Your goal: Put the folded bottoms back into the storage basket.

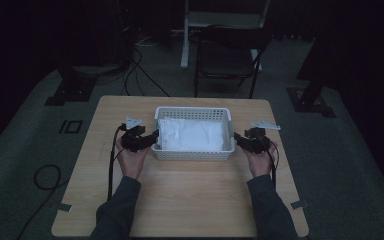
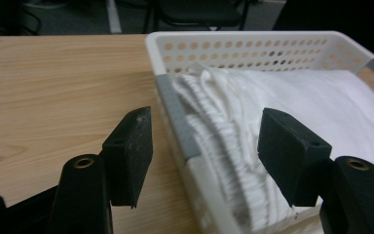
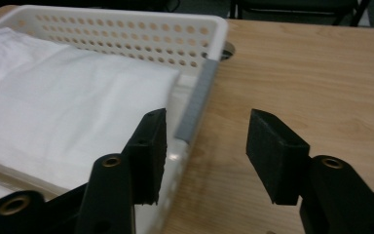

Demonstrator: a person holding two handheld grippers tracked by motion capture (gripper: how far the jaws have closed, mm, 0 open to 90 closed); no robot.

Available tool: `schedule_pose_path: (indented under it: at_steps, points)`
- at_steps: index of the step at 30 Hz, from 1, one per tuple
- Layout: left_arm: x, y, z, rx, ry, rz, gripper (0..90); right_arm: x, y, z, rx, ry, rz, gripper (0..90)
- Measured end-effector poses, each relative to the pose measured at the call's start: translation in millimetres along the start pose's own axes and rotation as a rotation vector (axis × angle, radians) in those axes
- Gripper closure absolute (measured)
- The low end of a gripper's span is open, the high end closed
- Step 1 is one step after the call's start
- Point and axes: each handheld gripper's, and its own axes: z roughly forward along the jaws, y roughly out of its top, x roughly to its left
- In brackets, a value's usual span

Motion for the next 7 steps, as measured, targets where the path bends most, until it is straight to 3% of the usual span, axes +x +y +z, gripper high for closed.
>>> schedule_pose_path:
  at_steps: [7]
  points:
    - [13.1,-12.1,-6.6,-0.002,0.032,-0.015,37.1,-13.2,-10.3,4.3,0.036,-0.027,0.019,52.5]
